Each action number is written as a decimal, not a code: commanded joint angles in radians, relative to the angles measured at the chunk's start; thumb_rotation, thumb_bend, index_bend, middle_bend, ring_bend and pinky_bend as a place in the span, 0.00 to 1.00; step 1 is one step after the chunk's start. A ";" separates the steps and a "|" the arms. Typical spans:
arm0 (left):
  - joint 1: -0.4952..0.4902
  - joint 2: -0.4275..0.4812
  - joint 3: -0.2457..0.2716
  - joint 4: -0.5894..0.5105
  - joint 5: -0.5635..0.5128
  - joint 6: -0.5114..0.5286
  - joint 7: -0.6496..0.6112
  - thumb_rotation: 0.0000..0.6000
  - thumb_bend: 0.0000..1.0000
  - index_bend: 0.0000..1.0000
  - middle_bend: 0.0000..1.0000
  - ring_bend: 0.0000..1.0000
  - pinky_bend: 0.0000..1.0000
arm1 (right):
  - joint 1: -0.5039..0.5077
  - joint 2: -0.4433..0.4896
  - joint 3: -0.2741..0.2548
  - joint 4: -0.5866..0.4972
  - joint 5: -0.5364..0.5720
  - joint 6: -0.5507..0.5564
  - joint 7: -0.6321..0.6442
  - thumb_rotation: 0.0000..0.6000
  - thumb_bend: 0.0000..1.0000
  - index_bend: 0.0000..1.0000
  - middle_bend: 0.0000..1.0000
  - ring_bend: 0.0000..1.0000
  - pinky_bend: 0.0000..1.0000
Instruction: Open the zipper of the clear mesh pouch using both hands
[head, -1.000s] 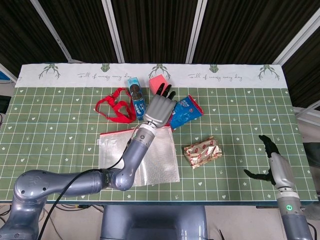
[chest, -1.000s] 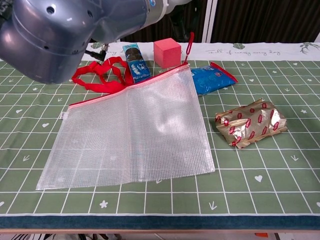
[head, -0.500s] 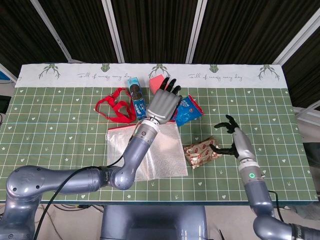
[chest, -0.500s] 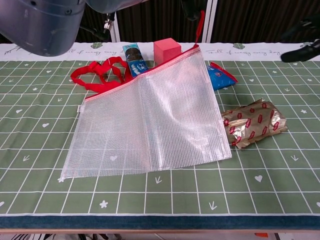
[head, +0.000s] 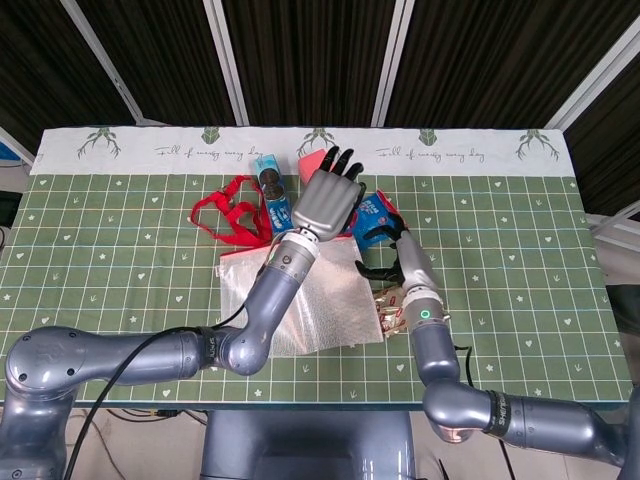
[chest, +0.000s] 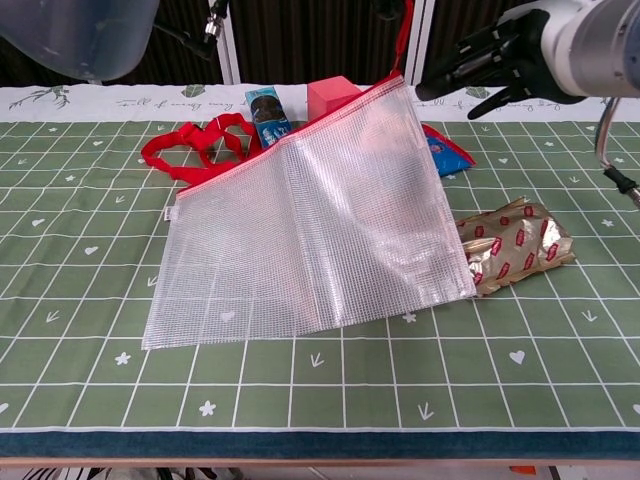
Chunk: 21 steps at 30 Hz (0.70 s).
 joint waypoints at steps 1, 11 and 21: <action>-0.002 0.007 0.007 0.000 -0.002 -0.001 -0.009 1.00 0.44 0.65 0.20 0.00 0.02 | 0.029 -0.028 0.019 0.033 0.028 0.012 -0.015 1.00 0.37 0.39 0.05 0.00 0.20; -0.003 0.030 0.034 -0.001 -0.013 -0.003 -0.037 1.00 0.44 0.65 0.20 0.00 0.02 | 0.060 -0.074 0.034 0.107 0.052 0.019 -0.027 1.00 0.39 0.39 0.05 0.00 0.20; -0.016 0.035 0.047 -0.003 -0.018 0.002 -0.054 1.00 0.44 0.65 0.20 0.00 0.02 | 0.076 -0.098 0.047 0.143 0.070 0.008 -0.038 1.00 0.42 0.45 0.08 0.00 0.20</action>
